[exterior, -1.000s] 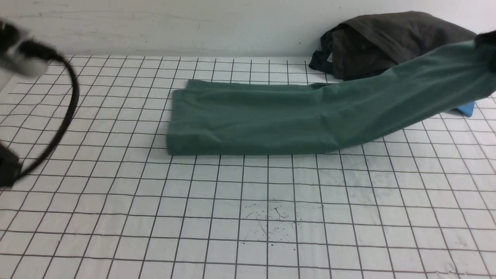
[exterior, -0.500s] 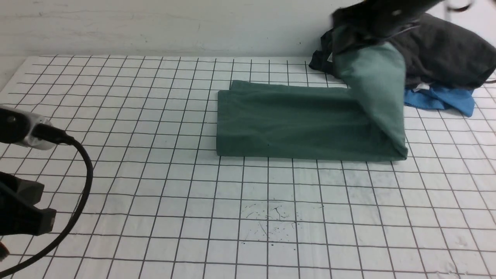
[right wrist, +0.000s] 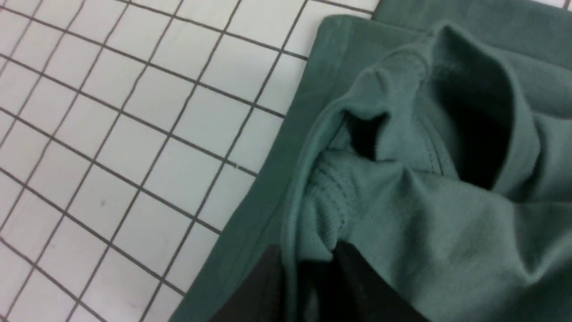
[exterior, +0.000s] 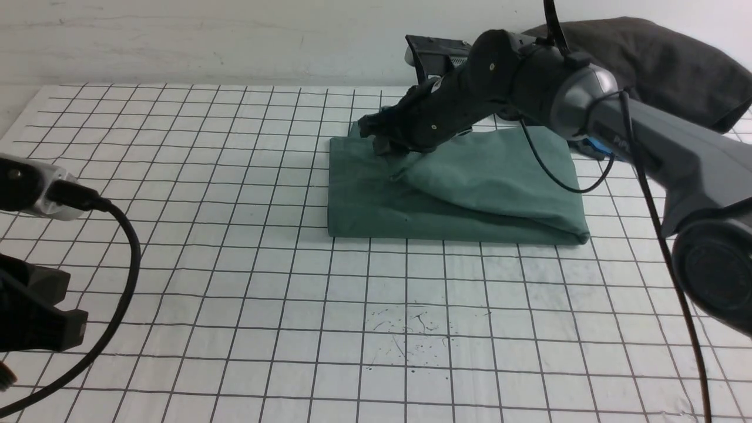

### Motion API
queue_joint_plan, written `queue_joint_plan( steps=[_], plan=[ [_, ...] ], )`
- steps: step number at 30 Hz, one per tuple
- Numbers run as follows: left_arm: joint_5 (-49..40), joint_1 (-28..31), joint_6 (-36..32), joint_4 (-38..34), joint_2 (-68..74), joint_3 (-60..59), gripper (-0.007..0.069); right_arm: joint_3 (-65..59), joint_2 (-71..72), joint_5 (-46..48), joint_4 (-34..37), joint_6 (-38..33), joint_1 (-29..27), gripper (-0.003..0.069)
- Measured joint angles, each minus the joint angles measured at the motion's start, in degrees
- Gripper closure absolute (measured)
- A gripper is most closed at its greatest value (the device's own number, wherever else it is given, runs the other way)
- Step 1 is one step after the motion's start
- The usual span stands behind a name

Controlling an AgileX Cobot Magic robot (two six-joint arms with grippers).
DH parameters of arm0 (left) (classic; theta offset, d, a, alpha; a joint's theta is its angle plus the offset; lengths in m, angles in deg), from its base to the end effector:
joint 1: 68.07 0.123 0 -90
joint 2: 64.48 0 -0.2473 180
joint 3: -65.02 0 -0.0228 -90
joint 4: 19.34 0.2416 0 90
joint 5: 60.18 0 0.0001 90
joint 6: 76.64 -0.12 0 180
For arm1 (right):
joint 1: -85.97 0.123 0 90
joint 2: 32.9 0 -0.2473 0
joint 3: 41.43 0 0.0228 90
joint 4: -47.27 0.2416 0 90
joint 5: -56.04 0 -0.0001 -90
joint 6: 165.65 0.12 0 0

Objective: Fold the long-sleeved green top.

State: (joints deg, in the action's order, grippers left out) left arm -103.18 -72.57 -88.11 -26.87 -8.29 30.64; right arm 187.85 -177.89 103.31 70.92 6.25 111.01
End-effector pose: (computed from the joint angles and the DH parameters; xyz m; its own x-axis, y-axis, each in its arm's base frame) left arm 0.1897 -0.0257 0.2668 -0.6655 0.1559 -0.7299 0.2131 0.9769 0.0144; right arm 0.4545 0.2514 0.1750 -0.7756 -0.2074 -0.5962 -0.4655 0.8258 0.3183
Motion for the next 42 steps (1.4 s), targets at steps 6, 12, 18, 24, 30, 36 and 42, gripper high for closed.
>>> queue_joint_plan(
  steps=[6, 12, 18, 24, 30, 36, 42],
  plan=[
    [0.0, 0.0, -1.4, 0.2, 0.0, 0.0, 0.0631, 0.0, 2.0, 1.2, -3.3, -2.0, -0.2, 0.0326],
    [1.4, 0.0, -1.6, -0.8, 0.0, 0.0, 0.0631, 0.1, 1.2, 6.0, -7.2, -0.7, -0.7, 0.0386],
    [2.7, -1.5, -7.3, -6.3, -2.2, 0.0, 0.0631, 0.0, -3.8, 6.4, -2.4, -0.8, 1.6, 0.0612],
    [7.1, -9.3, -16.8, -9.7, -12.4, -4.1, 0.0631, 0.0, -0.9, 2.1, -2.0, -4.0, 4.9, 0.0671],
    [15.3, -13.6, -18.5, -9.4, -26.0, -12.8, 0.0631, 0.0, 9.9, 11.1, -17.3, -4.3, 5.0, 0.0671],
    [26.2, -13.9, -18.6, -9.3, -36.8, -23.4, 0.0631, -5.1, 27.9, 22.7, -35.7, 1.3, 4.7, 0.0673],
    [31.5, -13.9, -18.6, -9.9, -40.0, -28.2, 0.0631, -28.5, 52.0, 21.1, -38.3, 5.8, 4.6, 0.0673]
  ],
)
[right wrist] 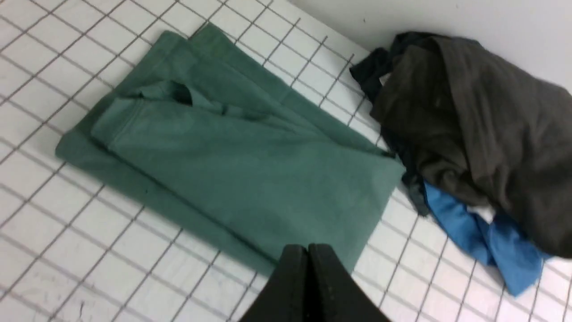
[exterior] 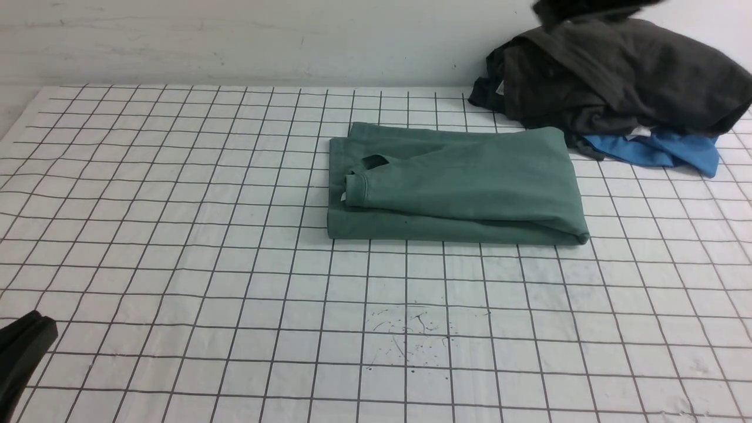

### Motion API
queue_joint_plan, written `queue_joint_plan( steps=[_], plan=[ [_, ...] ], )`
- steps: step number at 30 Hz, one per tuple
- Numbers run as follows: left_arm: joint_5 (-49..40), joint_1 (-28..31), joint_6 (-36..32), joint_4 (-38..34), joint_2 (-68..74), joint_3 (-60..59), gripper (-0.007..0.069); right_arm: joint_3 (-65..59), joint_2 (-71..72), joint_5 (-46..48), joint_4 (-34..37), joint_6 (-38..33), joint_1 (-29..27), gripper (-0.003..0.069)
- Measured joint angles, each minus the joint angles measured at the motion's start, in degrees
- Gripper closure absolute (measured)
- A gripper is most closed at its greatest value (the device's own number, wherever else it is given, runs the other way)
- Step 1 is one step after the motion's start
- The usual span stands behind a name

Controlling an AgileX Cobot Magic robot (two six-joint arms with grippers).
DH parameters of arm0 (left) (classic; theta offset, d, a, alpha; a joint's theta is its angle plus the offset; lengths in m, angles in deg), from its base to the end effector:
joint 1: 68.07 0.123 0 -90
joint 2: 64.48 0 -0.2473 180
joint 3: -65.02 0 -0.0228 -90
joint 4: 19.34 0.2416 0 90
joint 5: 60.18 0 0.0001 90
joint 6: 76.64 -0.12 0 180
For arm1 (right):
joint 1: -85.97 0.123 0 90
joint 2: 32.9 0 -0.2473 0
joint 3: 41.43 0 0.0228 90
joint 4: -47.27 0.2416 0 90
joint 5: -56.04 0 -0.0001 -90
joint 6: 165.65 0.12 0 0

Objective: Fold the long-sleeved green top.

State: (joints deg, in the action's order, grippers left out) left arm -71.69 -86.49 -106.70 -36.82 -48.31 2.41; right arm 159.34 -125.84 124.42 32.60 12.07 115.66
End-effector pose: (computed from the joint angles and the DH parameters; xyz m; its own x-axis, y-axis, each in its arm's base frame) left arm 0.1066 -0.0431 0.2616 0.0869 0.2061 -0.9747 0.3620 0.9049 0.2237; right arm 0.2840 0.1294 0.3764 -0.6109 -0.4999 -0.6139 -0.4364 0.8596 -0.2657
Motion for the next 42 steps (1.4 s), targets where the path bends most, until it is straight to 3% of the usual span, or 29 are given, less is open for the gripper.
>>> queue_joint_plan(
  steps=[5, 9, 10, 12, 15, 34, 37, 42],
  plan=[
    [1.6, 0.0, 0.0, -0.6, -0.2, -0.1, 0.0631, -21.9, 15.6, -6.7, 1.0, 4.7, 0.0, 0.0673],
    [1.9, 0.0, 0.0, -0.7, -0.2, -0.1, 0.0631, -47.5, 32.6, -24.7, 3.2, 7.9, 0.0, 0.0673],
    [1.9, 0.0, 0.0, -0.7, -0.2, -0.1, 0.0631, -47.5, 32.6, -24.7, 3.2, 7.9, 0.0, 0.0673],
    [2.0, 0.0, 0.0, -0.8, -0.2, -0.1, 0.0631, -60.5, 39.8, -36.1, 4.0, 9.2, 0.0, 0.0673],
    [2.0, 0.0, 0.0, -0.8, -0.2, -0.1, 0.0631, -69.0, 43.9, -43.1, 4.3, 11.2, 0.0, 0.0673],
    [2.2, 0.0, 0.0, -1.0, -0.2, -0.1, 0.0631, -79.0, 47.9, -46.7, 6.9, 15.6, -0.5, 0.0673],
    [2.2, -0.1, 0.0, -1.0, -0.3, -0.1, 0.0631, -82.4, 54.2, -47.7, 7.4, 16.6, -3.8, 0.0673],
    [2.2, -0.1, 0.0, -1.0, -0.3, -0.1, 0.0631, -88.7, 71.1, -50.1, 12.1, 15.2, -14.3, 0.0673]
  ],
)
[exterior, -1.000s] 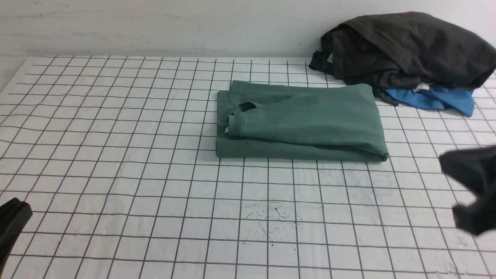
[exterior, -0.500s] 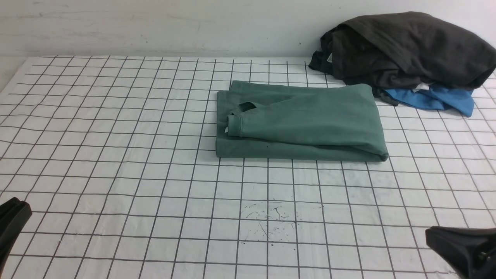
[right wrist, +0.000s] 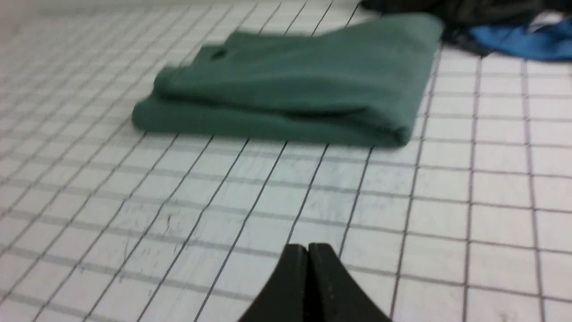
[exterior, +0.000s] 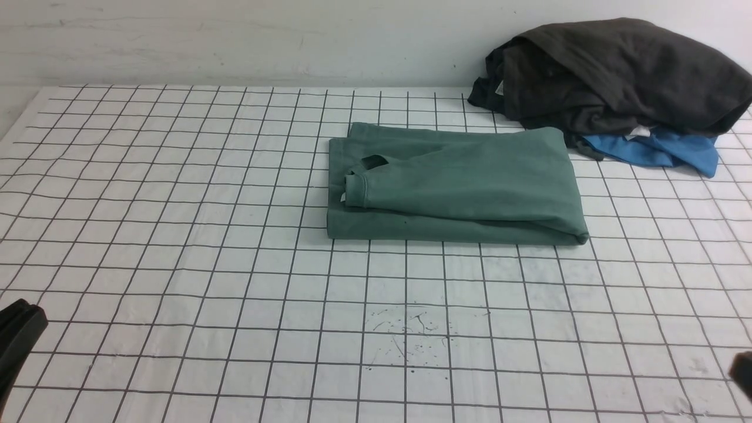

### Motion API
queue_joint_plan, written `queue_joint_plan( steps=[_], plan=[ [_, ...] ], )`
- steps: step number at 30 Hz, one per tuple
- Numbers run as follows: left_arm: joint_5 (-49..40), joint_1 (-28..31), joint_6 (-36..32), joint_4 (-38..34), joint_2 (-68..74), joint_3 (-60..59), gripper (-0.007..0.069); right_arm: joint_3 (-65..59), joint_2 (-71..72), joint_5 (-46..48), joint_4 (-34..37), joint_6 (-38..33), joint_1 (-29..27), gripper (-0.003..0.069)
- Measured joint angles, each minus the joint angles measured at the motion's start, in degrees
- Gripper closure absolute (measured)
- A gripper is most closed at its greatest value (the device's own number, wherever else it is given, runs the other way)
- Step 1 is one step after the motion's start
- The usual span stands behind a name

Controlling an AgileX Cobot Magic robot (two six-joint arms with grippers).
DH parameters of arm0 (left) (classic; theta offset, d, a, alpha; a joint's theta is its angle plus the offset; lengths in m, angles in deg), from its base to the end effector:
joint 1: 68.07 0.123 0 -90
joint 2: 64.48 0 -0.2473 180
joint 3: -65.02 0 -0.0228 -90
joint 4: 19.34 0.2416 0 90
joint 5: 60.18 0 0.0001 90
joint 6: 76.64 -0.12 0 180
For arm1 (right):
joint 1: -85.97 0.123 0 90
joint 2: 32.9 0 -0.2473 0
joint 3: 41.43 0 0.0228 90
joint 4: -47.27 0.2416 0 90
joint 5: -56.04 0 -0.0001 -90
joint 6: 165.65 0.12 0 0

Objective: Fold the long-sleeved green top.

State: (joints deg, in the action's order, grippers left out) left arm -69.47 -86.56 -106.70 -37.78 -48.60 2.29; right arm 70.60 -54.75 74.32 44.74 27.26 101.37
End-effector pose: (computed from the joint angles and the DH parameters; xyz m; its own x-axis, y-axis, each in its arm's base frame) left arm 0.1064 -0.0421 0.2660 0.1166 0.1772 -0.9772 0.3486 0.9141 0.2073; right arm 0.1219 0.0319 0.2013 -0.3403 0.0954 -0.9354 -0.1940 0.9663 0.1691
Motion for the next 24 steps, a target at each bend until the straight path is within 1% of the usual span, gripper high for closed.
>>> queue_joint_plan(
  steps=[1, 4, 7, 10, 14, 24],
  plan=[
    [0.0, 0.0, 0.0, 0.0, 0.0, 0.0, 0.0631, -0.5, 1.3, -0.1, 0.3, -0.5, -0.9, 0.0673],
    [0.0, 0.0, 0.0, 0.0, 0.0, 0.0, 0.0631, -5.0, 11.0, -0.4, 3.8, -6.2, -8.2, 0.0673],
    [0.0, 0.0, 0.0, 0.0, 0.0, 0.0, 0.0631, -8.3, 13.2, -0.3, 7.0, -10.7, -12.2, 0.0673],
    [0.0, 0.0, 0.0, 0.0, 0.0, -0.1, 0.0631, -9.5, 13.4, 1.3, 8.8, -14.1, -14.5, 0.0673],
    [0.0, 0.0, 0.0, 0.0, 0.0, -0.1, 0.0631, -9.4, 13.4, 2.8, 8.9, -15.8, -15.2, 0.0673],
    [0.0, 0.0, 0.0, 0.0, 0.0, -0.1, 0.0631, -9.4, 13.4, 2.8, 8.9, -16.1, -15.4, 0.0673]
  ],
)
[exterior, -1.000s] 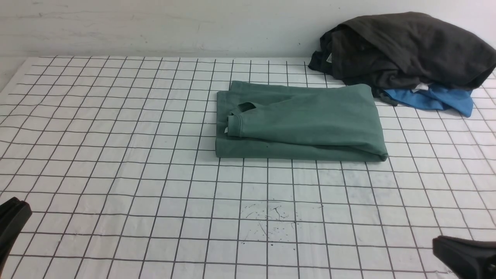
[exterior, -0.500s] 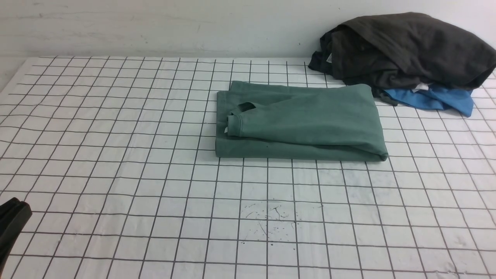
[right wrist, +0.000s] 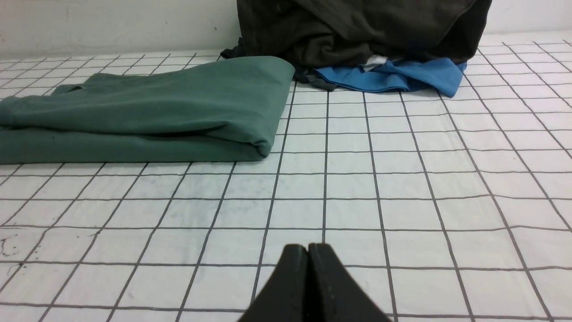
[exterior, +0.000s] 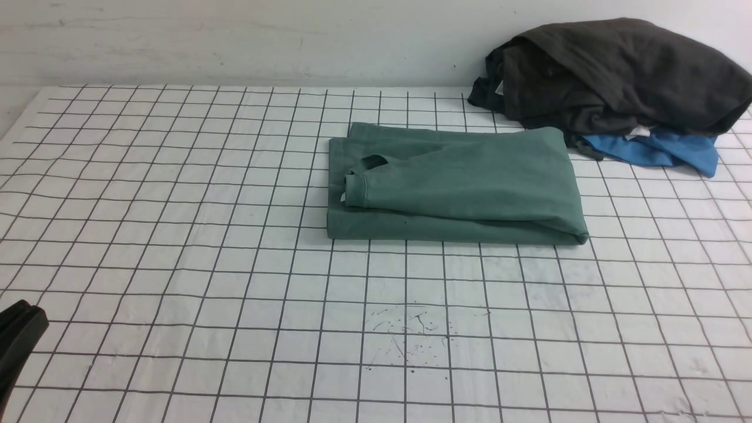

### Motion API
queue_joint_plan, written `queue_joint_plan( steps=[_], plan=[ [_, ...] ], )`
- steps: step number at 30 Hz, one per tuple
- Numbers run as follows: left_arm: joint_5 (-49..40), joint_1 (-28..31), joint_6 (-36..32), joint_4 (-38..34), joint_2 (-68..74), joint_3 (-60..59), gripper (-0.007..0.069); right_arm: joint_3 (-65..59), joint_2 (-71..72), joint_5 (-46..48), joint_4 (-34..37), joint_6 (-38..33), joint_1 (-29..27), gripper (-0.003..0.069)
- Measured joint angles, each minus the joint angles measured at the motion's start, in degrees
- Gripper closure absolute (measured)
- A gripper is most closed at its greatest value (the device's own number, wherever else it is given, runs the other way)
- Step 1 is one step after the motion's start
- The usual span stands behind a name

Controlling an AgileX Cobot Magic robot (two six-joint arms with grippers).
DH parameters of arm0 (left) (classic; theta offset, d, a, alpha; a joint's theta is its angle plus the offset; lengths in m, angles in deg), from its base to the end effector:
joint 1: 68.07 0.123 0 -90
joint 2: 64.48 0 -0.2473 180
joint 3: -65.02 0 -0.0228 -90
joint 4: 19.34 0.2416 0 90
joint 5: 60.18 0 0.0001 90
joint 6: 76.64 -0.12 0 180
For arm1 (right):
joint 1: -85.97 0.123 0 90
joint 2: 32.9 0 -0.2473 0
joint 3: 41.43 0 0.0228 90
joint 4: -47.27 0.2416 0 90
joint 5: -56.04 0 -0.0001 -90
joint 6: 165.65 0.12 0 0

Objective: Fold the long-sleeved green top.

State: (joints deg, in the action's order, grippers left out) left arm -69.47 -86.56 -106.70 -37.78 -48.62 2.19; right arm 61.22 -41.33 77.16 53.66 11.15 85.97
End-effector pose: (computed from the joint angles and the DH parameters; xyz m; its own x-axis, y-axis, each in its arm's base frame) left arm 0.1064 -0.0421 0.2654 0.1153 0.1776 -0.9773 0.3489 0.9140 0.2073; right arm 0.1094 0.0048 0.1651 -0.2902 0.0482 -0.9557 -0.0244 0.9980 0.0577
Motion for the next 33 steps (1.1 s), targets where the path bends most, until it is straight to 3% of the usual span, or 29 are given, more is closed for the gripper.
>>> queue_joint_plan(
  steps=[12, 16, 21, 26, 33],
  plan=[
    [0.8, 0.2, 0.0, 0.2, -1.2, -2.4, 0.0631, 0.0, 0.0, 0.2, 0.0, 0.0, 0.0, 0.0673],
    [1.6, 3.8, 0.3, 6.5, -4.4, -8.4, 0.0631, 0.0, 0.0, 0.3, 0.0, 0.0, 0.0, 0.0673],
    [1.4, 8.6, 10.0, 11.2, -7.4, -14.6, 0.0631, 0.0, 0.0, 0.4, 0.0, 0.0, 0.0, 0.0673],
    [-7.0, 12.7, 22.8, 15.2, -7.4, -14.7, 0.0631, 0.1, 0.0, 0.4, 0.1, 0.0, 0.0, 0.0673],
    [-11.0, 13.5, 24.8, 15.7, -7.5, -14.7, 0.0631, 0.1, 0.0, 0.4, 0.1, 0.0, 0.0, 0.0673]
  ],
)
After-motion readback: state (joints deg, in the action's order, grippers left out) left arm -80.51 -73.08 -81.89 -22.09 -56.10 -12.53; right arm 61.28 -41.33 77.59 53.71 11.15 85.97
